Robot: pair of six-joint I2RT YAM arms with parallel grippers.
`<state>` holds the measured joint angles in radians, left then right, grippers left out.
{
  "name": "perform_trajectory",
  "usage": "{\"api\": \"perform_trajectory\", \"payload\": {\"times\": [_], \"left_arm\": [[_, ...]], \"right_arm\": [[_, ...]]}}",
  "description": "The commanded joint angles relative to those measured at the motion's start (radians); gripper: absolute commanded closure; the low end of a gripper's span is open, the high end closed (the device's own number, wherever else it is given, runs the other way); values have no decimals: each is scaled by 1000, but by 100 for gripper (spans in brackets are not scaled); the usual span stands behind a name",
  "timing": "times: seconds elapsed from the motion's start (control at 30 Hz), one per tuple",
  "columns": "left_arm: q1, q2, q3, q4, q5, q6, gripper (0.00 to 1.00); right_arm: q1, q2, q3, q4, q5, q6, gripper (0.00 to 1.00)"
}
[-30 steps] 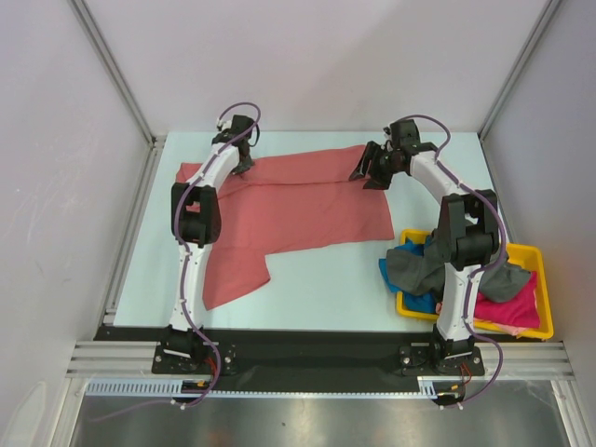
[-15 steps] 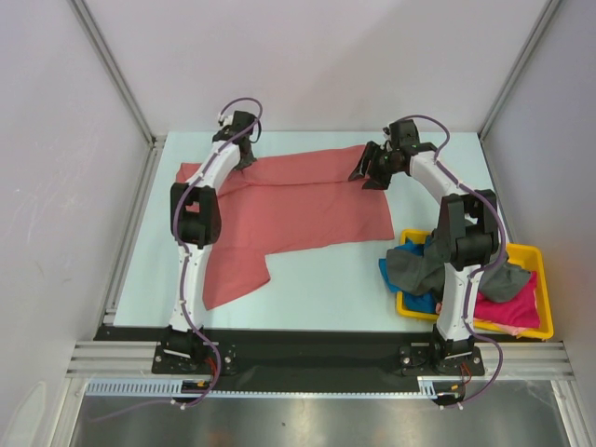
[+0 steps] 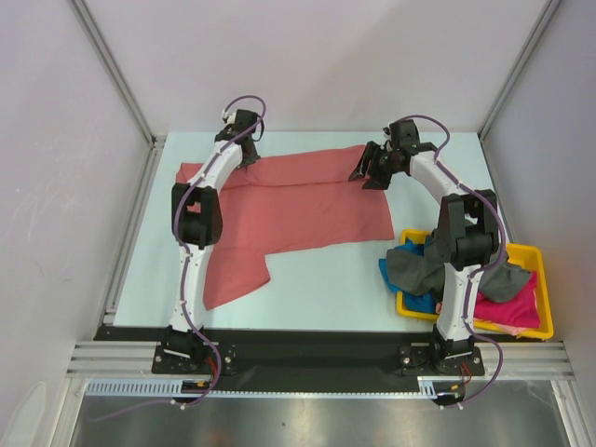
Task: Fold and stack the t-shirts
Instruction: Fold the tshirt
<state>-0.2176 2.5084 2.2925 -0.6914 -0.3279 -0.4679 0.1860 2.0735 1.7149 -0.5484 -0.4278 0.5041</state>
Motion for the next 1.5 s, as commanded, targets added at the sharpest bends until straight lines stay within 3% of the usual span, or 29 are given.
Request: {"api": "perform_trajectory", "payload": {"times": [0.0, 0.27, 0.47, 0.5, 0.6, 0.67, 0.73, 1.0, 1.13, 1.47], "left_arm": [[-6, -51, 15, 29, 13, 17, 100], [3, -86, 1, -65, -126, -69, 100], [24, -132, -79, -54, -56, -146, 97], [24, -131, -76, -43, -39, -131, 93], [24, -138, -73, -37, 1, -103, 59], [30, -167, -99, -17, 16, -74, 46], [44, -197, -128, -2, 32, -57, 44], [202, -293, -166, -91, 185, 11, 49], [305, -321, -243, -94, 262, 17, 61], [353, -367, -440, -57, 366, 3, 85]], "right_arm": [[3, 8, 31, 16, -15, 8, 41], [1, 25, 58, 7, -20, 7, 41], [3, 30, 60, 10, -25, 7, 41], [3, 31, 61, 10, -26, 8, 41], [3, 34, 68, 10, -29, 8, 41], [4, 36, 69, 10, -31, 8, 41], [6, 36, 68, 8, -32, 8, 41], [26, 34, 52, 5, -42, 10, 41], [50, 46, 57, 27, -51, 25, 41], [86, 71, 101, 16, -68, 30, 44]]}}
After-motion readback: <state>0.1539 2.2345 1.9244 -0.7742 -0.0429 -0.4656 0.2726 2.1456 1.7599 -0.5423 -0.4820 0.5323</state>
